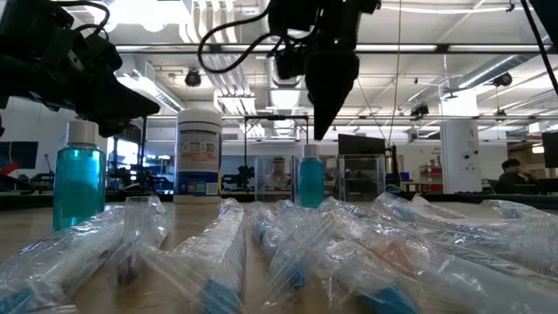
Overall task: Pick & Place toothbrushing station
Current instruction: Put the blue mouthwash into the transparent organizer
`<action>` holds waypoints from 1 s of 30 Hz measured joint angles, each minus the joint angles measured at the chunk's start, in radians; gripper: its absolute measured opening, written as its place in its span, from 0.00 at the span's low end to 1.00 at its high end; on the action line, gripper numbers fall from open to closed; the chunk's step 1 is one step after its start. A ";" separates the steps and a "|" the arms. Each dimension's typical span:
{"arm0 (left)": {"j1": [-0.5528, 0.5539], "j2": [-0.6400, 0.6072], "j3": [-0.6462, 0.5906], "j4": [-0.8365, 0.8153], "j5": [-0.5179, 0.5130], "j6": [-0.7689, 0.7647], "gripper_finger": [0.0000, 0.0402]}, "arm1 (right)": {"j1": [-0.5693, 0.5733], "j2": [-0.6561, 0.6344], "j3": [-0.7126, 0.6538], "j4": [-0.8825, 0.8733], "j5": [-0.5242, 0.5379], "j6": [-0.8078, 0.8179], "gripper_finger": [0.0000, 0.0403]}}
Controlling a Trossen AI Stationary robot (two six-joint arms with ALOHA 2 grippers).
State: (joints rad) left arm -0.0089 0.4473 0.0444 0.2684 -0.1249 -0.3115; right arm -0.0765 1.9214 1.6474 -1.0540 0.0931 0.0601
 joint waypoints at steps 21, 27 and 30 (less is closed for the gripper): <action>-0.001 0.001 0.000 -0.001 0.000 0.001 0.04 | 0.048 -0.914 -0.450 0.520 -0.183 -0.166 0.32; -0.001 0.001 0.000 -0.001 -0.003 0.005 0.05 | 0.044 -1.229 -0.789 0.774 -0.173 -0.118 0.17; 0.000 0.001 0.000 0.000 -0.005 0.007 0.04 | 0.044 -1.354 -0.932 0.875 -0.177 -0.066 0.07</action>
State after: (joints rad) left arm -0.0093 0.4484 0.0444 0.2679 -0.1302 -0.3046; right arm -0.0326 0.5676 0.7157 -0.1791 -0.0838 -0.0060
